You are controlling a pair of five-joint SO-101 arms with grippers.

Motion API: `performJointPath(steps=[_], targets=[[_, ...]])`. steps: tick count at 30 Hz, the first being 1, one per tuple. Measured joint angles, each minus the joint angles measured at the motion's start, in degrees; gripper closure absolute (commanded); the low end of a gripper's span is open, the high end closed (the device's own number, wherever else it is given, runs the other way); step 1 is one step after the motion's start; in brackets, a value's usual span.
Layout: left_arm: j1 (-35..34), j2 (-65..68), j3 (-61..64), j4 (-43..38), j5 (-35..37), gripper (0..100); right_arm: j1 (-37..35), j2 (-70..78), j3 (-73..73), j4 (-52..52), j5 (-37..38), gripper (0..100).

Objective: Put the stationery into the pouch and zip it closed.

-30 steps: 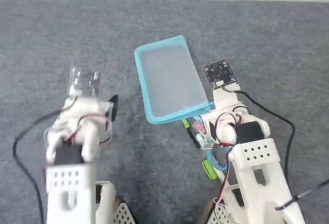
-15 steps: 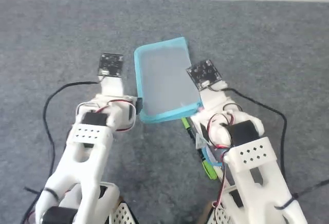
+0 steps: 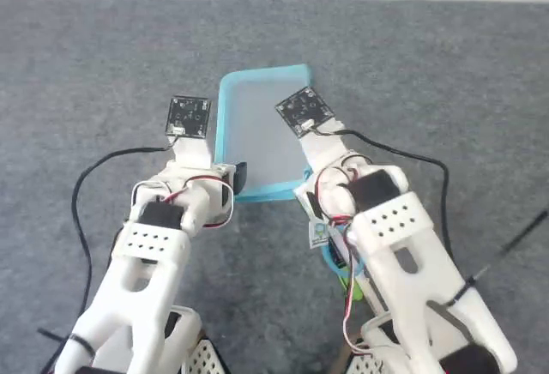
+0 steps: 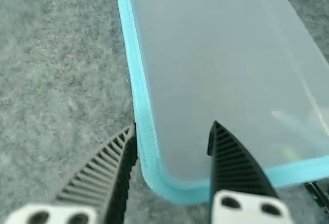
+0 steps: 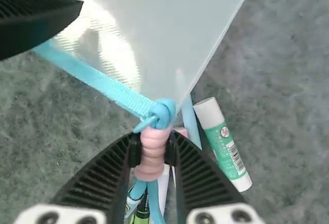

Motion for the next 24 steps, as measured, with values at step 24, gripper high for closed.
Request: performJointPath(steps=[24], targets=[[0.18, 0.0, 0.09, -0.53, 0.18, 78, 0.0, 1.14, 2.37, -3.78, -2.9, 99.1]])
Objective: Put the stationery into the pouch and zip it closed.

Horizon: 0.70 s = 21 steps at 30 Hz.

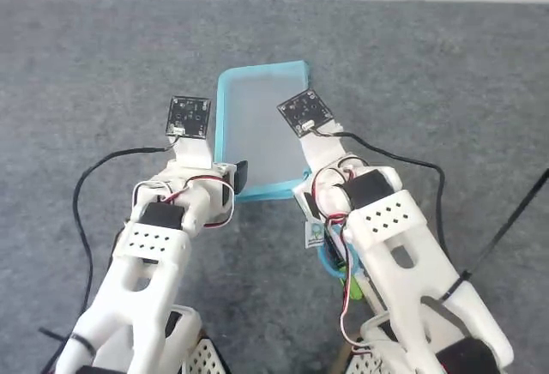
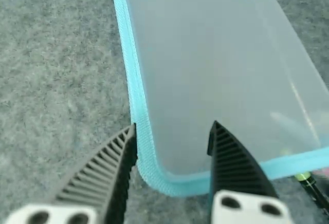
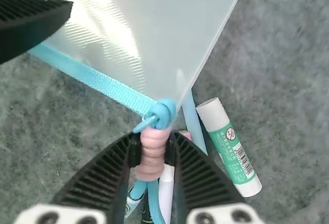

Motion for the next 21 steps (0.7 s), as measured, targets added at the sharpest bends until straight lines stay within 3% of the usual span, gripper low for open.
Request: performJointPath(steps=[15, 21], targets=[[0.0, 0.0, 0.0, 0.0, 0.0, 78, 0.0, -0.09, 2.29, -4.13, -0.09, 99.1], [0.0, 0.0, 0.0, 0.0, 0.0, 78, 0.0, -7.56, 5.27, -3.96, -0.09, 99.1]])
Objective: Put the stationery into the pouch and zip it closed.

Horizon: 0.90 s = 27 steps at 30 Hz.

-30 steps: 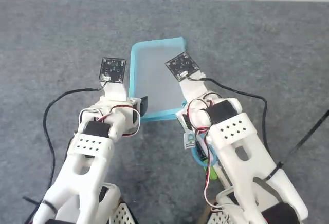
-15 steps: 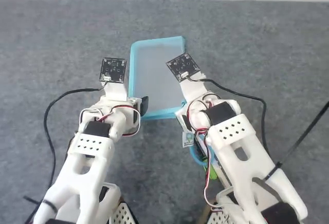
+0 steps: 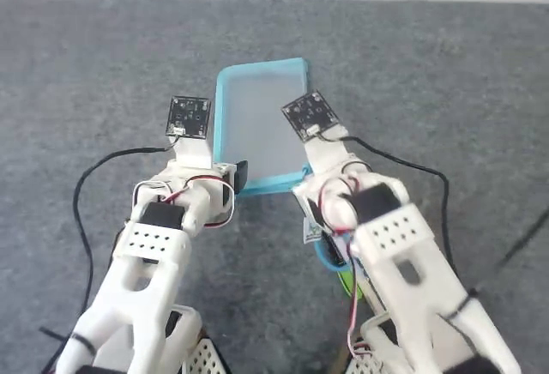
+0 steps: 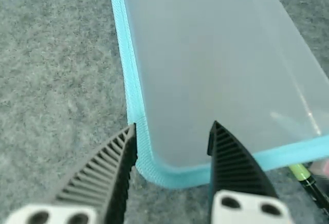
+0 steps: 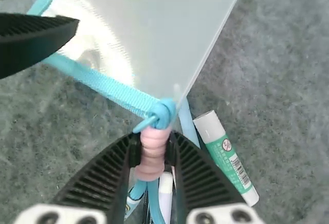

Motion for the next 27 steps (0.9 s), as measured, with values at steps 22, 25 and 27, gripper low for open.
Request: performJointPath(steps=[22, 25, 27], targets=[[-2.73, 0.0, 3.25, -6.59, -0.88, 78, 0.09, -11.6, 0.26, 7.74, 3.08, 99.2], [0.7, 0.0, 3.87, -6.59, -0.88, 78, 0.18, -11.69, -5.01, 10.81, 4.13, 99.2], [2.37, 0.0, 4.31, -7.56, -0.88, 78, -0.35, -11.69, -8.79, 12.57, 5.01, 99.2]])
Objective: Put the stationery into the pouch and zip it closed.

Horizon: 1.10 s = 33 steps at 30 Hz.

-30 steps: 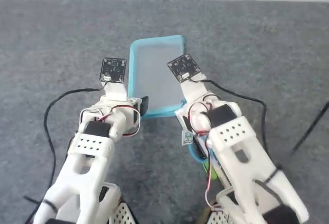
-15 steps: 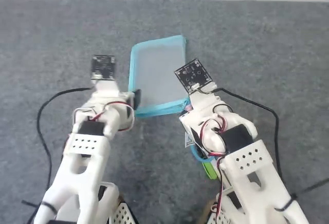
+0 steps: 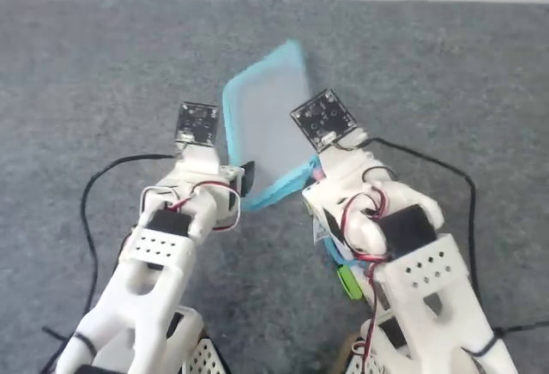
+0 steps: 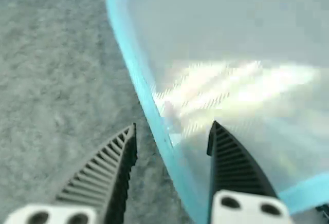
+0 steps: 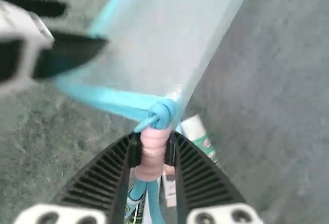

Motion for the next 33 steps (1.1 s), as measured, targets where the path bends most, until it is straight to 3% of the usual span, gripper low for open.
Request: performJointPath(steps=[7, 13, 21, 26, 33], targets=[[5.01, 0.62, 2.46, -3.34, 0.0, 78, -11.78, 0.88, -12.92, 7.65, 1.32, 99.2], [8.09, 8.09, 2.46, -6.42, 0.26, 78, -16.79, 3.87, -13.01, 8.88, 3.08, 99.2], [-0.62, 8.0, -0.88, -2.29, 0.09, 78, -14.33, 3.25, 1.93, 1.14, 3.6, 99.2], [-4.57, -1.67, -1.14, 5.45, -0.09, 78, -8.62, 2.11, 7.91, -3.34, 3.6, 99.2], [-8.09, -18.2, -0.18, 13.19, -3.16, 78, -7.82, 2.02, 10.55, -6.07, 5.1, 99.2]])
